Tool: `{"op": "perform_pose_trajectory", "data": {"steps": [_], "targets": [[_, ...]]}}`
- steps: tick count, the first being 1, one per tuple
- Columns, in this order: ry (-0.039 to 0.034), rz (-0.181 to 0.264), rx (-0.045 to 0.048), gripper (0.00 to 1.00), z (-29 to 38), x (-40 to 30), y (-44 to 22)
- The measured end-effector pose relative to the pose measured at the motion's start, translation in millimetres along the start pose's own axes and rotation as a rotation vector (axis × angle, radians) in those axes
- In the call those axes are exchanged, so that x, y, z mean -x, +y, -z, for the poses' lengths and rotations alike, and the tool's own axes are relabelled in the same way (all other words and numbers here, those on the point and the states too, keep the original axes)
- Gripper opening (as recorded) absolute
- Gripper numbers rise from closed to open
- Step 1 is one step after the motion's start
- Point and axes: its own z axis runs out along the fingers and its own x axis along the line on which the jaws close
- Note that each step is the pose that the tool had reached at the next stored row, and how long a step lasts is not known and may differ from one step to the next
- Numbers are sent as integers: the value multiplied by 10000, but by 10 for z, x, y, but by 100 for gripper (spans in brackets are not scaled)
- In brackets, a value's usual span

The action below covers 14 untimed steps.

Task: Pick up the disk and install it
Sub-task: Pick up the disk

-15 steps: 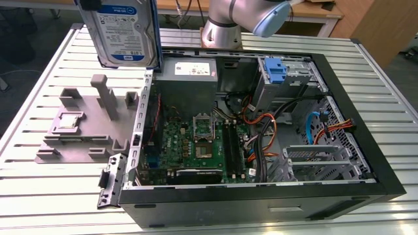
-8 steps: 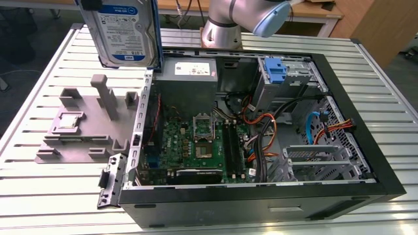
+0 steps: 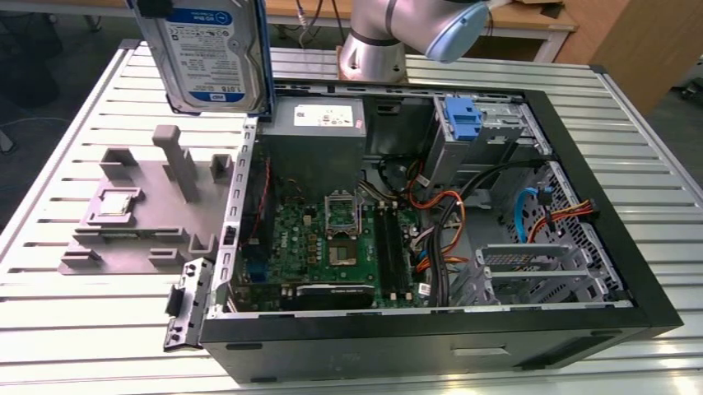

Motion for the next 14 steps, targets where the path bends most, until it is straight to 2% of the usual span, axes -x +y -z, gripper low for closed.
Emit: {"op": "perform_pose_trajectory", "data": {"steps": [1,14], "targets": [[-1,-1,-1,37,0,0,-34],[0,-1,0,37,1,1,-85]]}}
